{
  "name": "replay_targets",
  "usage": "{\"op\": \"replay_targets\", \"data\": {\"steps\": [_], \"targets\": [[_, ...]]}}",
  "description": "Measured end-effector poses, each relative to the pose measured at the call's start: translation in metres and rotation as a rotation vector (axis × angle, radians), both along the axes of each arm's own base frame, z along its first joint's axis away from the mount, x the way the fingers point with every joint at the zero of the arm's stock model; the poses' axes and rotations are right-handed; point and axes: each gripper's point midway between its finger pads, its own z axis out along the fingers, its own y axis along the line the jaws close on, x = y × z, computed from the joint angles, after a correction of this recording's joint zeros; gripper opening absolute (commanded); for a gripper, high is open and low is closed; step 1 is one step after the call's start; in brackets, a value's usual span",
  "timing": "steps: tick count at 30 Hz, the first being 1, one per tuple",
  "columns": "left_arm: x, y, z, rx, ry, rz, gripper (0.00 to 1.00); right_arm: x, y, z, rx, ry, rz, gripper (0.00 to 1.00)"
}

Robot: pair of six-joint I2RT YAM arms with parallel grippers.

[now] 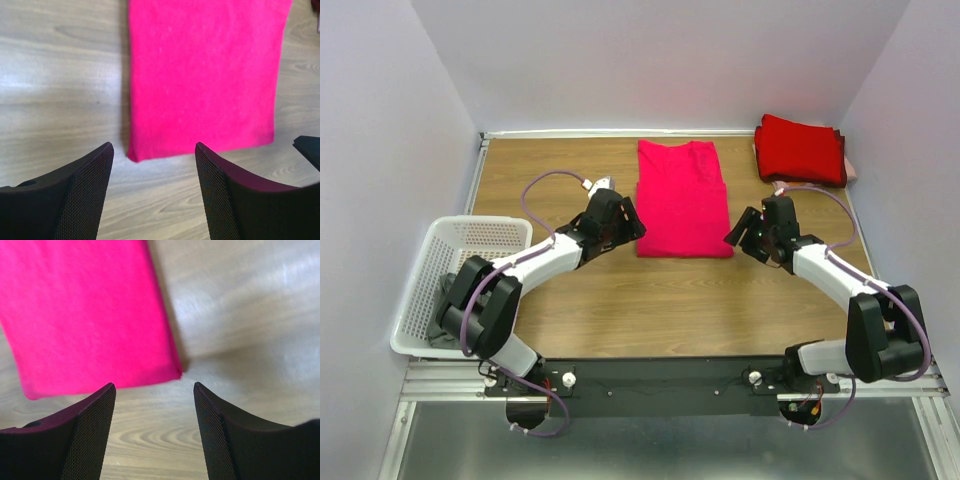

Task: Fold and stack the t-shirts
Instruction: Fold the tshirt

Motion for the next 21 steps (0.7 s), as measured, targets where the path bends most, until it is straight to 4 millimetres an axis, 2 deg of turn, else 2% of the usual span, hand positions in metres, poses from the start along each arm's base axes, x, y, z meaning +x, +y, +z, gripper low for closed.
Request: {"op": "replay_targets", "data": {"steps": [8,14,21], "targets": [[-0.027,-0.014,-0.019,0.004,0.049,-0.033,0.73,-0.024,-0.001,-0.022,0.009,0.061,-0.015,0.68],[-0.028,-0.020,-0.037,0.008,0.082,-0.031,0.73,-0.023,0.003,-0.023,0.025,0.064,-0.024,0.68],[-0.025,-0.021,-0.049,0.015,0.111,-0.015,0.73,-0.022,0.004,-0.038,0.024,0.109,-0.035,0.65]]}}
